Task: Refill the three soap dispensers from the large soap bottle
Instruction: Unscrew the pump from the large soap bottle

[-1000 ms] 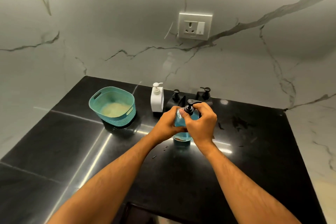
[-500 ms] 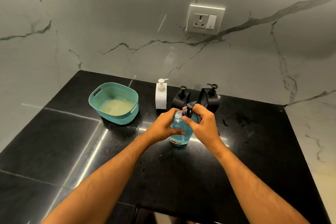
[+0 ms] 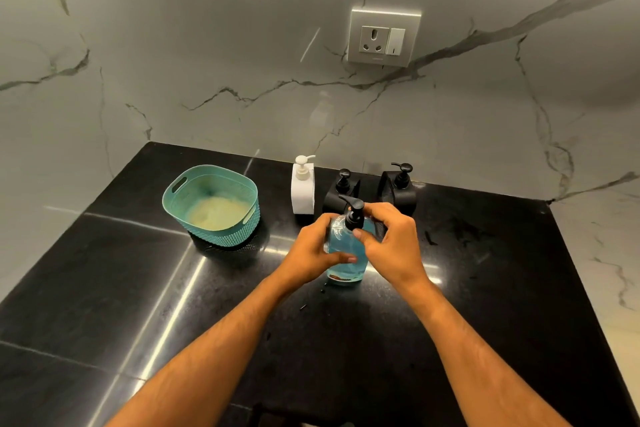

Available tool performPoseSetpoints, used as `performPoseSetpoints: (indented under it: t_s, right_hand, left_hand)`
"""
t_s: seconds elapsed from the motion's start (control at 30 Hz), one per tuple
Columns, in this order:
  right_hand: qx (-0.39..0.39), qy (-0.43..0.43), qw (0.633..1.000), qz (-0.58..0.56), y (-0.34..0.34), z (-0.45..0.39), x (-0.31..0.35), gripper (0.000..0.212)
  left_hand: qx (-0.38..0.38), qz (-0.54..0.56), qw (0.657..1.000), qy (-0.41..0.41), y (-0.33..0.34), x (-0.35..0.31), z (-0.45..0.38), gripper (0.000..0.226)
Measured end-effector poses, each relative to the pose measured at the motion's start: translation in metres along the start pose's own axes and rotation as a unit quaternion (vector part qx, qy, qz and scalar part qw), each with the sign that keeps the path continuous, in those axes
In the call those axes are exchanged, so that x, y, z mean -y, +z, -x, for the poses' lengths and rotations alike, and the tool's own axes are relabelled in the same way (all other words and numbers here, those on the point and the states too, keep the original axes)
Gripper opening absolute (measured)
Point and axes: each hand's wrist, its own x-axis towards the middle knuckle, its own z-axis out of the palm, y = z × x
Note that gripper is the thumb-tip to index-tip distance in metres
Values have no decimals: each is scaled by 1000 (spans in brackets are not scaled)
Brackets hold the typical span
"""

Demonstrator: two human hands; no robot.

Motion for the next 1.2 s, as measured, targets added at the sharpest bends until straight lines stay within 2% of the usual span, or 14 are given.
performPoseSetpoints:
  t_s: [0.13,0.27,0.43,0.6,0.7,0.8,0.87,0.97,1.07,1.13,1.2]
  right_hand:
    - [-7,18,999,44,0,0,2,55]
    - [-20,10,999,30,4,-1,6,41]
    - [7,13,1000,18,0,-2,8,61]
    - [-14,1,1000,23,0,-5,15,48]
    - [14,-2,1000,-9,0,-4,19,62]
    - [13,4,1000,20,2,-4,20,70]
    - [-9,8,999,36,2,-5,20,64]
    - [-8,17,1000,1,0,-5,21,60]
    - [17,25,999,-22,1,-6,21,75]
    - [27,33,999,-7,2,-5,21,88]
    - [24,32,999,15,3,-6,19,91]
  left_hand:
    - [-5,-6,1000,6,2,4,-1,67]
    - [-13,-9,1000,12,3,6,1,69]
    - [-1,-13,1000,9,2,3,-1,64]
    - [1,-20,1000,2,2,4,0,65]
    - [-3,-17,1000,4,2,0,0,67]
    - [-9,-26,1000,7,2,-1,1,64]
    - [-5,-32,999,1,2,0,1,64]
    - [-7,-36,999,-2,3,0,1,69]
    - [-3,-38,999,-7,1,-2,0,69]
    - [3,-47,999,-8,0,-2,0,69]
    - [7,-53,999,-10,-1,-2,0,70]
